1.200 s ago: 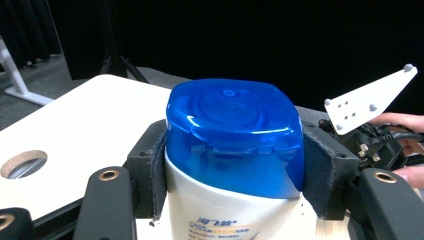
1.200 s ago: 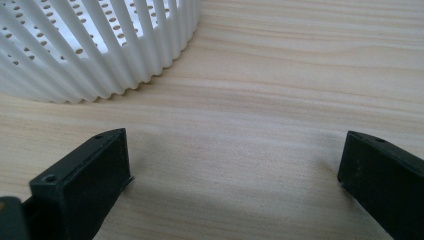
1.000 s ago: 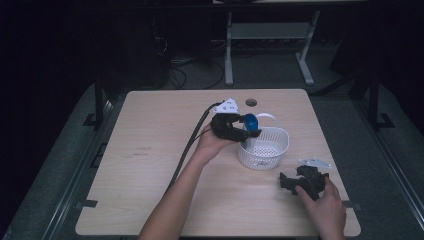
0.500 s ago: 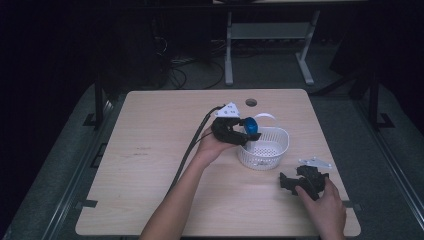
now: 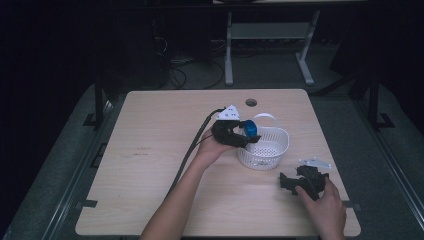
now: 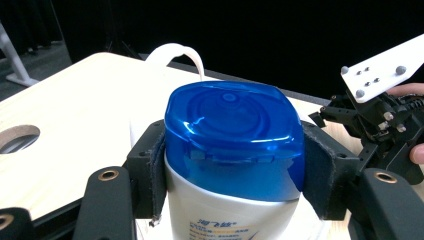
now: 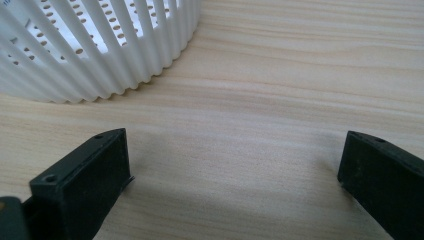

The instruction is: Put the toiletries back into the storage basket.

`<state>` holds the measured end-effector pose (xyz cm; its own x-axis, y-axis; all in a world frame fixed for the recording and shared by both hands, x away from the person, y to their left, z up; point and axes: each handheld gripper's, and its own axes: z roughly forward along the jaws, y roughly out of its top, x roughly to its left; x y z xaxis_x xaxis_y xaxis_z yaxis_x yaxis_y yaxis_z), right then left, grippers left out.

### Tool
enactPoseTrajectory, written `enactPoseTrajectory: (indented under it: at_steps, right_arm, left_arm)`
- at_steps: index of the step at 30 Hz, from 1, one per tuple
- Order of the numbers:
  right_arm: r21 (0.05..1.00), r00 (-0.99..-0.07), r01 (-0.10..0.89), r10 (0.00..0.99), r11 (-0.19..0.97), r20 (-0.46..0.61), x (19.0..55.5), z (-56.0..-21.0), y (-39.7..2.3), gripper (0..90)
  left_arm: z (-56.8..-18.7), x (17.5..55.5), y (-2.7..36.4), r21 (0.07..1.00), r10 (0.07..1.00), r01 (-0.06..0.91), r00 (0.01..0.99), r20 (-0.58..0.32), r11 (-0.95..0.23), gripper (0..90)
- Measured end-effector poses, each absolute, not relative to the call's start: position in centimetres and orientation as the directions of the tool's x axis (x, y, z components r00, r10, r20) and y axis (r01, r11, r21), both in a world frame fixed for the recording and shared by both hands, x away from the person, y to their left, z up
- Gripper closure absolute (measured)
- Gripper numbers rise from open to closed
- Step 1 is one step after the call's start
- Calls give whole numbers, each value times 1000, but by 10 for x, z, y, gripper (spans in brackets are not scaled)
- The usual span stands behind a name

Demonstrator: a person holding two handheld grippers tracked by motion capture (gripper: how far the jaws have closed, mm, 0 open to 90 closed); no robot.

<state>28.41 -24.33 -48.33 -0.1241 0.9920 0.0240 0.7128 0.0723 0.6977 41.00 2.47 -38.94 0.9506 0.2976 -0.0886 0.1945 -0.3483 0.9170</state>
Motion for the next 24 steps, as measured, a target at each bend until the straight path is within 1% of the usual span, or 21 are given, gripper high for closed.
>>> enactPoseTrajectory:
  at_steps: [5,12,15,22,24]
  right_arm:
    - [698,-124,713,992,72,24,284,-483,-243,0]
    - [698,-123,713,992,73,23,284,-483,-243,0]
    - [698,-123,713,992,72,23,284,-483,-243,0]
    - [697,-124,713,992,73,22,284,-483,-243,0]
    - [698,-123,713,992,73,23,284,-483,-243,0]
  left_arm:
    - [-390,409,25,919,294,191,952,-88,-346,371]
    - [-392,410,26,924,287,205,951,-111,-321,366]
    - [-392,409,26,923,290,200,951,-103,-329,358]
    - [-392,409,27,921,298,213,948,-114,-325,260]
    - [-391,408,27,919,299,214,947,-112,-332,219]
